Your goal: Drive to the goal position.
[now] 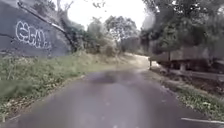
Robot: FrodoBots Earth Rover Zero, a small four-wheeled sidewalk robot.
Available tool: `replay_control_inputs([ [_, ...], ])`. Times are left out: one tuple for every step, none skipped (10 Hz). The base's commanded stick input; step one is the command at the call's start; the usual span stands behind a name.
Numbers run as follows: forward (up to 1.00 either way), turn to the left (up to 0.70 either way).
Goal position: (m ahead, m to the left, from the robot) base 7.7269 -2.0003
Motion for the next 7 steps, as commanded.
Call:
replay_control_inputs([
  [0.45,-0.2],
  [0.45,0.02],
  [0.45,0.02],
  [0.45,0.02],
  [0.45,0.02],
  [0.45,0.02],
  [0.45,0.02],
])
